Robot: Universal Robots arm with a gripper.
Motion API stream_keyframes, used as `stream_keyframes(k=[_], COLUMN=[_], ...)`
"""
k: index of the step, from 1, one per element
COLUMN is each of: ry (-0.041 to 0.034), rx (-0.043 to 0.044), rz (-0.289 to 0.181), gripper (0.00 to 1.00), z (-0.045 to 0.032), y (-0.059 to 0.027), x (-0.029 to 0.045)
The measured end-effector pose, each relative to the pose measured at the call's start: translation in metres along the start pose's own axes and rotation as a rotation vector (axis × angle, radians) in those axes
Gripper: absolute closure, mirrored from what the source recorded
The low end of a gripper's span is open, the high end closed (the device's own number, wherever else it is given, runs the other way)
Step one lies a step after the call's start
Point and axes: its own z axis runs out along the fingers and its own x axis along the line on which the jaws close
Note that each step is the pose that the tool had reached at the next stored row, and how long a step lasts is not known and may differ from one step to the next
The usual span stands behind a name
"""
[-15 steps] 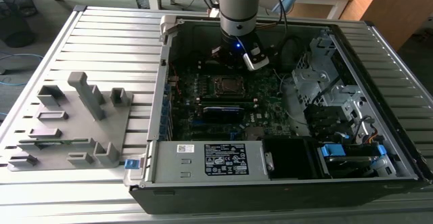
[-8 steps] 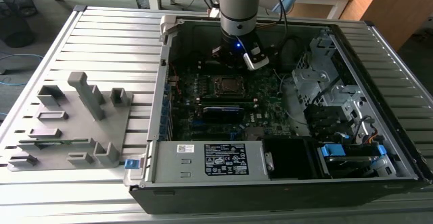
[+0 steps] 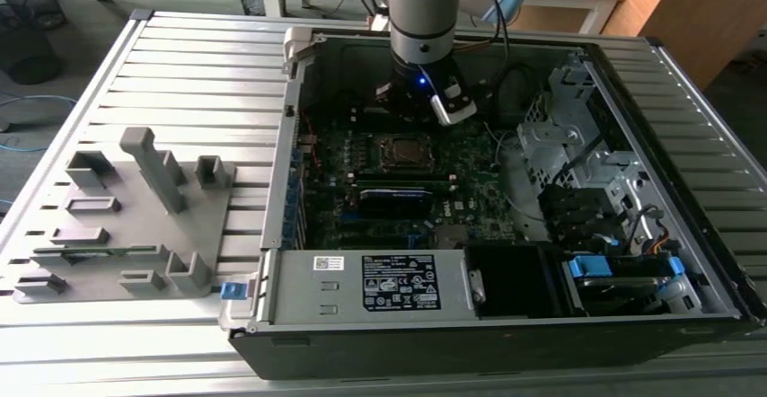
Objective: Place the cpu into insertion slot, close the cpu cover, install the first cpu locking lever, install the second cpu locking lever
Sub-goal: 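Install the first cpu locking lever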
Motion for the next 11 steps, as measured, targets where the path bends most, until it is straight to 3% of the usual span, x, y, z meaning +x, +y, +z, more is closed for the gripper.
stream_keyframes(k=[11], ry=[-0.0007], rx=[0.0002], rz=[0.000], gripper=[0.89], z=[0.0017], y=[-0.0010], x=[0.0002])
